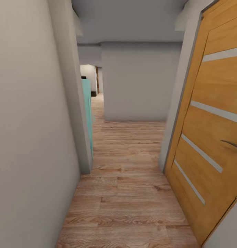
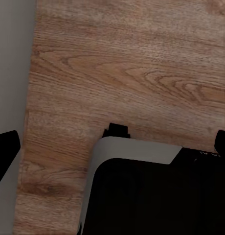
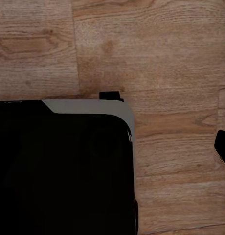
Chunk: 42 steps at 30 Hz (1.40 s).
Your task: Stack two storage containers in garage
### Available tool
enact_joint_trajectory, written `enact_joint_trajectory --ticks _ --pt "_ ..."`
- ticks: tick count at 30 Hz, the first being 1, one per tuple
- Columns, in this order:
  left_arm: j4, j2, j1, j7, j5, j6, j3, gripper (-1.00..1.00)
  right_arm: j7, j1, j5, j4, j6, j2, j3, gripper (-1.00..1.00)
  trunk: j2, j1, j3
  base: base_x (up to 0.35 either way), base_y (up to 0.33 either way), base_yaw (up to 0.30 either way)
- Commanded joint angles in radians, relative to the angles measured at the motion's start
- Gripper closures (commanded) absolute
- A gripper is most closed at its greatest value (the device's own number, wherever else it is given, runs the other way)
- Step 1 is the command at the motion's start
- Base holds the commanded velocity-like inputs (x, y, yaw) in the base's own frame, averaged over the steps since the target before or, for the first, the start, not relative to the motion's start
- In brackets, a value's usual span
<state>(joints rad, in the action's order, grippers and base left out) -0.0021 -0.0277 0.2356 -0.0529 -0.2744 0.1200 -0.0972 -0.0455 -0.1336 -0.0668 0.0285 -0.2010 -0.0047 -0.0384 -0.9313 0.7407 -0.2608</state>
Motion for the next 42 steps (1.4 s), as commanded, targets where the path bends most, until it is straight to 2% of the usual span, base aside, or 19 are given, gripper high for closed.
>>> enact_joint_trajectory --ticks 1,12,33,42 --pt "0.001 0.000 0.001 -0.002 -0.008 0.003 -0.009 -1.00 -0.001 -0.001 -0.007 0.003 -0.006 0.000 -0.004 -1.00 -0.001 0.001 -0.001 0.317 0.000 0.000" --pt "0.001 0.000 0.001 -0.002 -0.008 0.002 -0.009 -1.00 0.001 -0.001 -0.007 0.003 -0.005 0.001 -0.006 -1.00 -0.001 0.001 -0.001 0.317 -0.011 0.000" --pt "0.001 -0.004 0.001 -0.002 -0.008 -0.001 -0.008 -1.00 0.001 -0.001 0.001 0.004 -0.007 0.002 -0.006 -1.00 -0.001 0.001 -0.001 0.309 -0.137 0.000" --pt "0.001 -0.003 0.001 -0.001 -0.009 -0.035 -0.007 -1.00 0.001 -0.001 0.003 0.004 -0.006 0.002 -0.006 -1.00 -0.001 0.001 -0.001 0.320 -0.020 0.000"
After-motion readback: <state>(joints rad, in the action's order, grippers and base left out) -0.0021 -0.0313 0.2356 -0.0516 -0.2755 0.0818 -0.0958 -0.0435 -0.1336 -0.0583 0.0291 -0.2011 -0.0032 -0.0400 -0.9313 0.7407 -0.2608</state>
